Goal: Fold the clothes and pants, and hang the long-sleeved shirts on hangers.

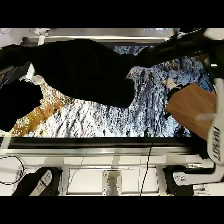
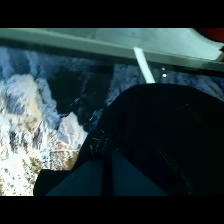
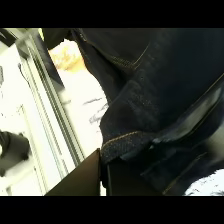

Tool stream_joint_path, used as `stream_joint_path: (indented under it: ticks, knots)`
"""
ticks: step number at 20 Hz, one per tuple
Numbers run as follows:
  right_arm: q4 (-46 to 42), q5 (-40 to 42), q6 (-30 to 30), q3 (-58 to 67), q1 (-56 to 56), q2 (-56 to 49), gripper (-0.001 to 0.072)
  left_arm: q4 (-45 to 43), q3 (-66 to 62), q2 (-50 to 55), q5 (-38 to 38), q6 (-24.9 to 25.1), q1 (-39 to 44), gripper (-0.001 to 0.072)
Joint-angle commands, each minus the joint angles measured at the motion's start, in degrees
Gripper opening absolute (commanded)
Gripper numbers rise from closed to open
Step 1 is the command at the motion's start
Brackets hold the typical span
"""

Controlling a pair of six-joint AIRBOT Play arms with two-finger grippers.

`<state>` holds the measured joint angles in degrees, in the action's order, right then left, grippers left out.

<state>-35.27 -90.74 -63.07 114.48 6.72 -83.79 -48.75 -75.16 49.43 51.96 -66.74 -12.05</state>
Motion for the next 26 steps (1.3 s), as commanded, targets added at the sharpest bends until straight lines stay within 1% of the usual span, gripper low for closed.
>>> stream_joint_path:
  ticks: [1, 2, 5, 6, 8, 10, 11, 13, 15, 17, 18, 19, 20, 21, 22, 23, 24, 25, 26]
  knots:
    - [-4.3, -3.7, -1.6, 1.7, 0.0, 9.7, 0.0012, -0.5, 0.0, -10.8, 9.6, -2.5, 0.0, 0.0026]
    - [-4.4, -3.3, -1.9, 1.7, 0.0, 11.2, 0.0012, -1.4, 0.0, -12.3, 11.2, -2.9, 0.0, 0.0025]
    - [-6.0, 0.2, -1.8, 0.0, 0.0, 12.1, 0.0012, -8.4, 0.4, -12.4, 15.1, -7.7, 0.1, 0.0025]
    - [-8.3, 0.8, -1.8, -1.7, 0.0, 11.3, 0.0012, -10.3, 1.4, -11.3, 16.1, -7.9, 0.0, 0.0026]
    - [-13.0, 0.9, -1.8, -6.7, 0.0, 8.2, 0.0012, -10.8, 5.8, -8.1, 15.8, -7.8, 0.1, 0.0025]
    - [-13.7, 3.3, -1.8, -13.2, 0.0, 3.8, 0.0012, -10.8, 12.2, -3.2, 12.5, -6.0, 0.1, 0.0026]
    - [-13.7, 6.3, -0.9, -16.2, 0.0, 1.2, 0.0012, -10.9, 15.8, -0.2, 8.7, -4.7, 0.3, 0.0025]
    - [-14.2, 16.3, -0.1, -21.3, 0.2, -5.0, 0.0012, -10.8, 21.6, 7.3, -1.9, -2.1, 1.2, 0.0025]
    - [-14.2, 26.0, -0.2, -22.9, 0.2, -12.0, 0.0012, -10.7, 23.3, 16.4, -13.4, -1.8, 2.5, 0.0026]
    - [-13.8, 34.4, -0.5, -22.8, 0.2, -17.7, 0.0012, -6.2, 23.1, 25.0, -26.8, -1.8, 4.5, 0.0026]
    - [-12.6, 38.3, -0.6, -22.8, 0.2, -19.8, 0.0012, -3.5, 22.5, 28.5, -31.5, -1.8, 5.6, 0.0027]
    - [-11.5, 41.8, -1.0, -22.8, 0.2, -21.1, 0.0012, -1.2, 21.2, 31.8, -34.1, -1.8, 6.7, 0.0027]
    - [-11.0, 45.5, -2.1, -22.8, 0.2, -21.9, 0.0012, -0.4, 19.3, 34.6, -34.2, -1.8, 7.7, 0.0076]
    - [-11.0, 48.8, -3.5, -22.8, 0.2, -22.1, 0.0012, -0.5, 17.5, 36.4, -34.2, -1.8, 8.6, 0.0374]
    - [-11.0, 51.3, -5.0, -22.6, 0.2, -22.0, 0.0013, -0.4, 15.9, 37.3, -34.2, -1.9, 9.4, 0.071]
    - [-11.1, 51.5, -5.7, -21.8, 0.0, -22.1, 0.0044, -0.5, 14.6, 37.2, -33.9, -1.8, 9.6, 0.072]
    - [-11.2, 50.4, -6.2, -20.4, -0.5, -22.0, 0.0293, -0.5, 13.5, 36.3, -33.3, -1.8, 9.6, 0.072]
    - [-11.8, 47.6, -7.4, -18.4, -1.4, -22.0, 0.0499, -1.0, 12.9, 34.5, -32.8, -1.8, 8.9, 0.0719]
    - [-13.1, 42.1, -8.3, -15.3, -3.0, -22.0, 0.0489, -2.7, 12.9, 31.9, -31.6, -1.8, 7.7, 0.0716]
